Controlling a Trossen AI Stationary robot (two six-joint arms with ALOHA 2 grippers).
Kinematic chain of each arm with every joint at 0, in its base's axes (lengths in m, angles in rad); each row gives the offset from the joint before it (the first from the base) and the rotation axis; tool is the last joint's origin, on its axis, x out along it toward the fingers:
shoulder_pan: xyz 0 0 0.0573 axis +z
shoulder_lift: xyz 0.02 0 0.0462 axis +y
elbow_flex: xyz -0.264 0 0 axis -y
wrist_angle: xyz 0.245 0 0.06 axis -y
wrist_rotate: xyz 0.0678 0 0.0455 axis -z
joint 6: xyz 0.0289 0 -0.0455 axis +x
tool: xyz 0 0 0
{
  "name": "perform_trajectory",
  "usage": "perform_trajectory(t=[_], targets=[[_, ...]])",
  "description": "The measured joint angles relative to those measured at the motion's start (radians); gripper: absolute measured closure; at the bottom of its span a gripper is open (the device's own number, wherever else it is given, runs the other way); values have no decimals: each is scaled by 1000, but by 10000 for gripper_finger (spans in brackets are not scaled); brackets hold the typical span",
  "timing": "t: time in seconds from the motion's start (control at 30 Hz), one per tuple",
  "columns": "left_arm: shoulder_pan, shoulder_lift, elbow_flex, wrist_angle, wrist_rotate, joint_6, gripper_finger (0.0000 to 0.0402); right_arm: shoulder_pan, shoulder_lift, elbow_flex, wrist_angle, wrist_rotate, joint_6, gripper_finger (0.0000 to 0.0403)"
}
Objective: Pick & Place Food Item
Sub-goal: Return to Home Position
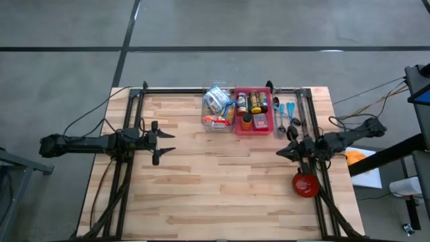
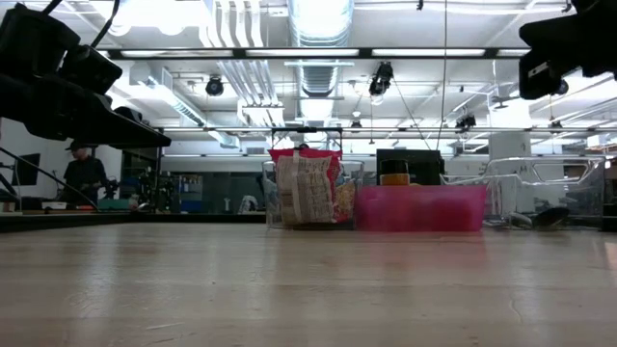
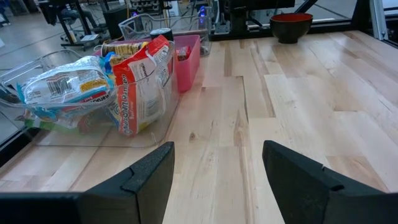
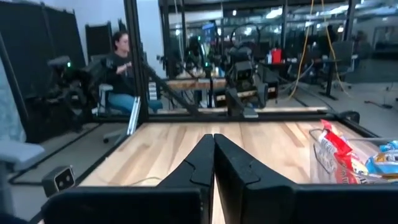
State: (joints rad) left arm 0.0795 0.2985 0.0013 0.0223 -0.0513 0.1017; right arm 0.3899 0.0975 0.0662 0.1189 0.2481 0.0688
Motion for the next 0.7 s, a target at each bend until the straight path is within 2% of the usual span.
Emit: perform_trajectory(t=[0.13, 0.7], targets=[[0, 0, 0, 0, 0, 0, 158, 0, -98, -45, -14, -5, -21, 395], [0, 0, 0, 0, 0, 1, 158, 0, -82, -57, -68, -21, -4, 395]])
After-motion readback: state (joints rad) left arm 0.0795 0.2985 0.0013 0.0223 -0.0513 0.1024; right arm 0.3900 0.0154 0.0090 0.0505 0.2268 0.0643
